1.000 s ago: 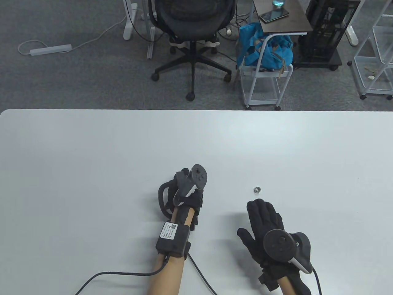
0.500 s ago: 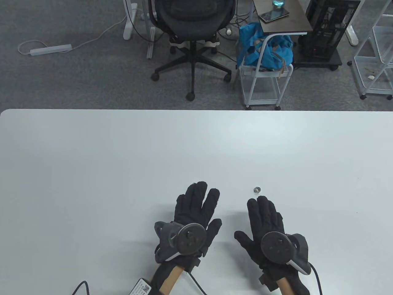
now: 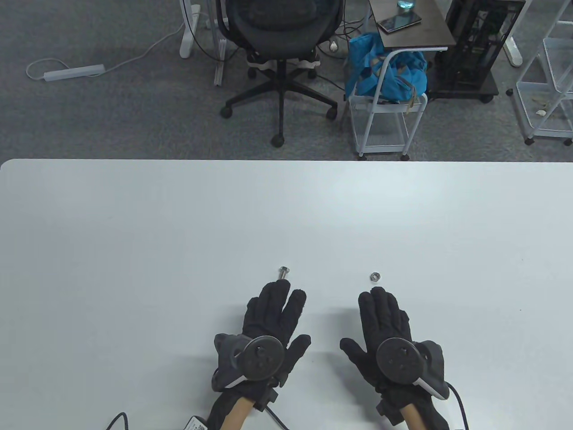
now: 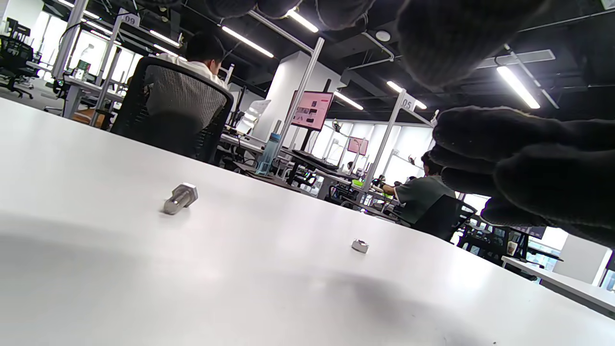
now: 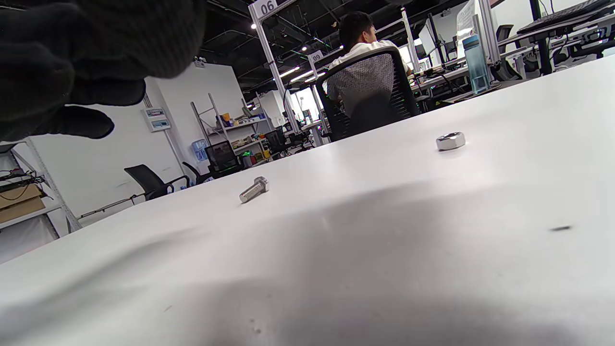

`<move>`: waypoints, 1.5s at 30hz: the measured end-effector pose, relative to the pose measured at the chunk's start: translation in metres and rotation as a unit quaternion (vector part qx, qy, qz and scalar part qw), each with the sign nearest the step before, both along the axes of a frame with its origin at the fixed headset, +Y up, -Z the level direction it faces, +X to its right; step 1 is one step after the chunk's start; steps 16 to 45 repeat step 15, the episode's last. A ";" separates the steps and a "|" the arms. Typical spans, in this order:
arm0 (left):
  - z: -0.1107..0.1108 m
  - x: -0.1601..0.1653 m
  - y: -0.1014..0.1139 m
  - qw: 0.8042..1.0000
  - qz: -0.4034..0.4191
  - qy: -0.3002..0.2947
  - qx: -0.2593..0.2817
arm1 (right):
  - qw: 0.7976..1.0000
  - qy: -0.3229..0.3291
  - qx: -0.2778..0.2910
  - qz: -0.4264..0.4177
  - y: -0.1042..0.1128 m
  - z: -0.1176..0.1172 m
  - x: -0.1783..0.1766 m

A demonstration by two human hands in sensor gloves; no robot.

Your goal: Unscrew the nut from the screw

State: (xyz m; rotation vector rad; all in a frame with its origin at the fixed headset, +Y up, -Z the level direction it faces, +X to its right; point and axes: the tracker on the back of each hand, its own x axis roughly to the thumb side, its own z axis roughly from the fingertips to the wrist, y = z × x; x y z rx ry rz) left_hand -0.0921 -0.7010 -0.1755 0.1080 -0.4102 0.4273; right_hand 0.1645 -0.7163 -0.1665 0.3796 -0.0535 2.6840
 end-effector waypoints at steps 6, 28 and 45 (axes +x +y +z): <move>0.000 0.000 0.000 1.000 0.004 0.003 0.004 | 1.000 -0.001 -0.001 -0.003 0.000 0.000 0.001; -0.001 0.001 -0.001 1.000 0.004 0.002 0.008 | 1.000 0.003 -0.010 -0.004 -0.001 0.000 0.000; -0.001 0.001 -0.001 1.000 0.004 0.002 0.008 | 1.000 0.003 -0.010 -0.004 -0.001 0.000 0.000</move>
